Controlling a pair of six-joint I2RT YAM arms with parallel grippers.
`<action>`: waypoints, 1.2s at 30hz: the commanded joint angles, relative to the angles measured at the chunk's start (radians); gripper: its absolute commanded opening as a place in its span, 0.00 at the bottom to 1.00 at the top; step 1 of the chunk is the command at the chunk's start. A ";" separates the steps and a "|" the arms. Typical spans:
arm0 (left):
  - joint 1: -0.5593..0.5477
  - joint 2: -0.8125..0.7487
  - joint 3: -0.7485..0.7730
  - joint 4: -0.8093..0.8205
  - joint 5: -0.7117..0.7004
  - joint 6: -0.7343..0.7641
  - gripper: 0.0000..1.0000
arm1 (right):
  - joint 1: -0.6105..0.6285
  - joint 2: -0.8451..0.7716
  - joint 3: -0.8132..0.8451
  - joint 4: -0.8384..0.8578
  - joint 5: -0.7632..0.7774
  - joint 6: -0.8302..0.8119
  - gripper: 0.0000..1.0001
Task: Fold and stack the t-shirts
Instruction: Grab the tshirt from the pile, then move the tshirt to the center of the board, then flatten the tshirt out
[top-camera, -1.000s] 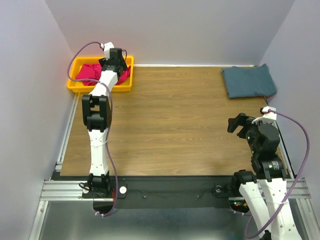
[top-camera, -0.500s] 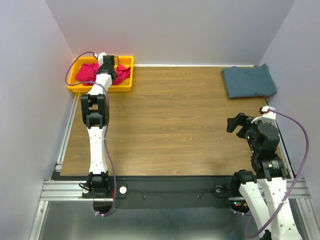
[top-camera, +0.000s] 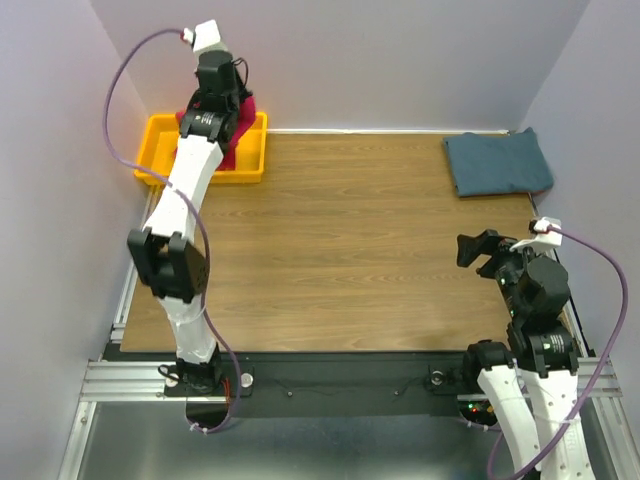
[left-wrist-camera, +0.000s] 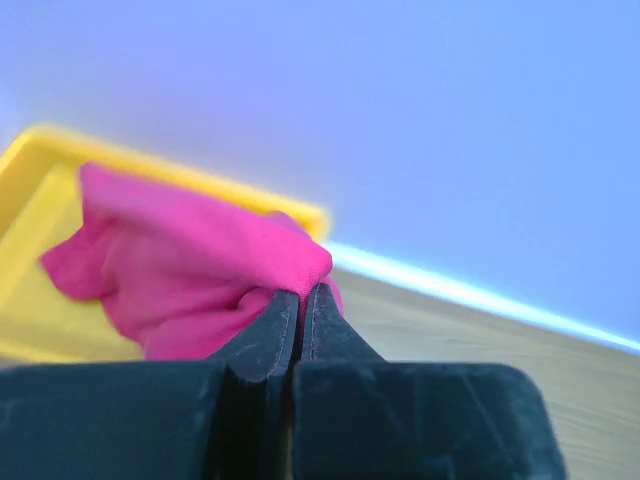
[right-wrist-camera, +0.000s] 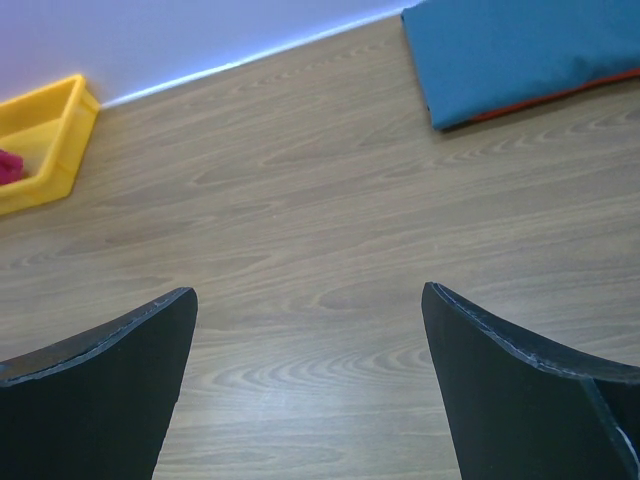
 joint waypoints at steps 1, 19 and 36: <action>-0.132 -0.254 0.055 0.100 0.059 -0.023 0.00 | 0.005 -0.010 0.094 0.047 -0.022 -0.002 1.00; -0.381 -0.651 -0.701 0.238 0.235 -0.282 0.19 | 0.005 0.043 0.210 -0.001 -0.126 -0.015 1.00; -0.583 -0.900 -1.163 0.050 0.086 -0.120 0.79 | 0.005 0.459 0.138 -0.085 -0.442 0.160 0.98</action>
